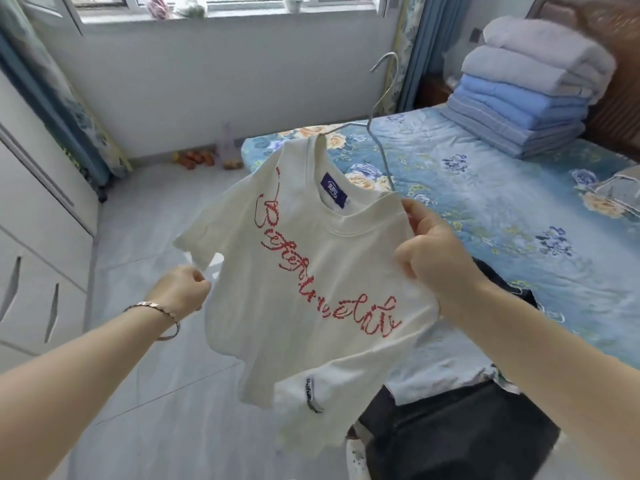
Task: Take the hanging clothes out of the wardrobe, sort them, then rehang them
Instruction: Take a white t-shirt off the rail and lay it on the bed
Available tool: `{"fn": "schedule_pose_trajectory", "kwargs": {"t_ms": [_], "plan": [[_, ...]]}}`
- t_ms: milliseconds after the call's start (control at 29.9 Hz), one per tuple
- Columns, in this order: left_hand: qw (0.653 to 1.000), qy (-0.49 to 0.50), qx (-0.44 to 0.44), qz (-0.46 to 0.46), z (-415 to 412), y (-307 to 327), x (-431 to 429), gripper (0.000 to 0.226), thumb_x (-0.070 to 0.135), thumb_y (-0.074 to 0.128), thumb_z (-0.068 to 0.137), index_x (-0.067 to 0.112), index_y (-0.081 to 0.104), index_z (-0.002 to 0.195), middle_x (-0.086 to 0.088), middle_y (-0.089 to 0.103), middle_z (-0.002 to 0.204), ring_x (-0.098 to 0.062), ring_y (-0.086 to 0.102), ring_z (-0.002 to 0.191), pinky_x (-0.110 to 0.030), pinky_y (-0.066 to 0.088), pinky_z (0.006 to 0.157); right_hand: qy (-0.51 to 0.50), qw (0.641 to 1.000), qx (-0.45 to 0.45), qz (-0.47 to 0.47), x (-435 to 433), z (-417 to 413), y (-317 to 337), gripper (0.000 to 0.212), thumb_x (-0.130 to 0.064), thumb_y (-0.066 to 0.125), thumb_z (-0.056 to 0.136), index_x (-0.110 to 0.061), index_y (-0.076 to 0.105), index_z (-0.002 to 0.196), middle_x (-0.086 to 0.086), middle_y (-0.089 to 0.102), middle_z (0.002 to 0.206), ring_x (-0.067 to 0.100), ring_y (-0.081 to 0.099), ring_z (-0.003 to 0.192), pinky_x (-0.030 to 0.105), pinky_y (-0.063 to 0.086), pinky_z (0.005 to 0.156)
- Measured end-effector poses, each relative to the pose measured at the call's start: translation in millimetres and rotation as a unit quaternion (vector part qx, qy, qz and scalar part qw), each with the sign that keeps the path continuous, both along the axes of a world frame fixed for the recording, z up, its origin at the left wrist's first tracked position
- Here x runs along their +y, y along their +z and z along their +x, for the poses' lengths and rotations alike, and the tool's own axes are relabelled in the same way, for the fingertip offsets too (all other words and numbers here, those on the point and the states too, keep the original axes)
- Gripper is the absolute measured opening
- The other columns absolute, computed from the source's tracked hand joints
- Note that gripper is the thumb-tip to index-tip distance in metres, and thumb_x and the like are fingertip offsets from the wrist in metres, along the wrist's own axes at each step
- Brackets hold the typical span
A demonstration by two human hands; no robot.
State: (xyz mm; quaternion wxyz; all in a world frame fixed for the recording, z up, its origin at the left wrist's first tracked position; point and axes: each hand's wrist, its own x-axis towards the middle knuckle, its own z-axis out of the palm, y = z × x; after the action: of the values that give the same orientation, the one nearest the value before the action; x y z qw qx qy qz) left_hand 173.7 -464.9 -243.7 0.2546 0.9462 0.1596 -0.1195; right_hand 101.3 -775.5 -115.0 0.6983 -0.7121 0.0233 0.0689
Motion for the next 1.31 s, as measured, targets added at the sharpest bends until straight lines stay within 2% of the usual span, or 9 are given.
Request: {"fn": "schedule_pose_trajectory", "kwargs": {"t_ms": [368,502,602,669,837,1004,1171,1238,1305], "plan": [[0.991,-0.126,0.025,-0.035,17,-23,-126,0.022,0.011,0.047,0.082,0.011,0.061,0.065,-0.008,0.072,0.074,-0.025,0.07,0.074,-0.038,0.056,0.079,-0.206,0.966,0.03,-0.153,-177,-29,-74,0.076,0.032,0.027,0.065,-0.03,0.063,0.091,-0.012,0.069,0.073,0.007,0.064,0.065,0.017,0.051,0.052],[0.986,-0.157,0.05,-0.018,29,-43,-184,0.022,0.012,0.046,0.084,0.006,0.065,0.074,-0.008,0.072,0.078,-0.025,0.07,0.076,-0.035,0.056,0.077,-0.273,0.927,0.074,-0.247,-266,-19,-140,0.06,0.026,0.038,0.075,-0.022,0.06,0.104,-0.002,0.064,0.09,-0.005,0.064,0.07,0.007,0.048,0.059],[0.983,-0.167,0.076,0.002,40,-59,-229,0.022,0.012,0.046,0.085,0.005,0.065,0.077,-0.01,0.072,0.083,-0.026,0.069,0.081,-0.03,0.051,0.075,-0.282,0.901,0.102,-0.312,-329,1,-205,0.043,0.012,0.046,0.085,-0.01,0.06,0.119,0.011,0.065,0.11,0.019,0.062,0.1,0.01,0.044,0.073],[0.981,-0.169,0.096,0.007,49,-71,-260,0.021,0.012,0.046,0.085,0.007,0.061,0.072,-0.011,0.07,0.083,-0.027,0.068,0.083,-0.029,0.05,0.07,-0.282,0.894,0.135,-0.32,-363,11,-242,0.038,0.008,0.047,0.088,-0.005,0.059,0.122,0.015,0.064,0.118,0.017,0.056,0.101,0.004,0.042,0.069],[0.978,-0.163,0.131,0.012,79,-99,-326,0.023,0.011,0.046,0.083,0.011,0.057,0.062,-0.007,0.07,0.071,-0.024,0.065,0.072,-0.026,0.044,0.061,-0.276,0.888,0.172,-0.324,-422,42,-292,0.038,0.007,0.046,0.088,-0.003,0.058,0.123,0.014,0.063,0.119,0.024,0.057,0.106,0.031,0.041,0.089],[0.978,-0.144,0.153,-0.002,106,-131,-368,0.021,0.016,0.046,0.083,0.012,0.065,0.074,-0.002,0.071,0.074,-0.019,0.069,0.075,-0.037,0.056,0.079,-0.298,0.871,0.203,-0.334,-478,69,-326,0.038,0.012,0.041,0.088,0.004,0.056,0.122,0.016,0.062,0.113,0.027,0.056,0.107,0.009,0.042,0.076],[0.977,-0.137,0.163,-0.003,116,-161,-382,0.021,0.015,0.047,0.083,0.015,0.063,0.07,0.0,0.071,0.071,-0.016,0.068,0.07,-0.034,0.05,0.085,-0.266,0.772,0.338,-0.468,-501,82,-356,0.051,-0.022,0.059,0.088,-0.016,0.044,0.136,0.019,0.043,0.137,0.038,0.039,0.126,0.046,0.03,0.105],[0.974,-0.139,0.178,-0.012,115,-162,-383,0.02,0.014,0.047,0.086,0.01,0.064,0.076,-0.004,0.072,0.076,-0.017,0.068,0.072,-0.027,0.051,0.071,-0.272,0.726,0.404,-0.485,-484,89,-355,0.067,-0.036,0.065,0.084,-0.015,0.035,0.14,0.017,0.031,0.144,0.037,0.03,0.13,0.05,0.026,0.106],[0.97,-0.148,0.194,-0.013,110,-160,-378,0.02,0.015,0.047,0.086,0.009,0.065,0.08,-0.005,0.072,0.079,-0.019,0.069,0.076,-0.029,0.052,0.071,-0.261,0.735,0.41,-0.473,-452,102,-350,0.065,-0.038,0.061,0.087,-0.011,0.034,0.14,0.017,0.029,0.146,0.037,0.029,0.131,0.049,0.028,0.106]]}}
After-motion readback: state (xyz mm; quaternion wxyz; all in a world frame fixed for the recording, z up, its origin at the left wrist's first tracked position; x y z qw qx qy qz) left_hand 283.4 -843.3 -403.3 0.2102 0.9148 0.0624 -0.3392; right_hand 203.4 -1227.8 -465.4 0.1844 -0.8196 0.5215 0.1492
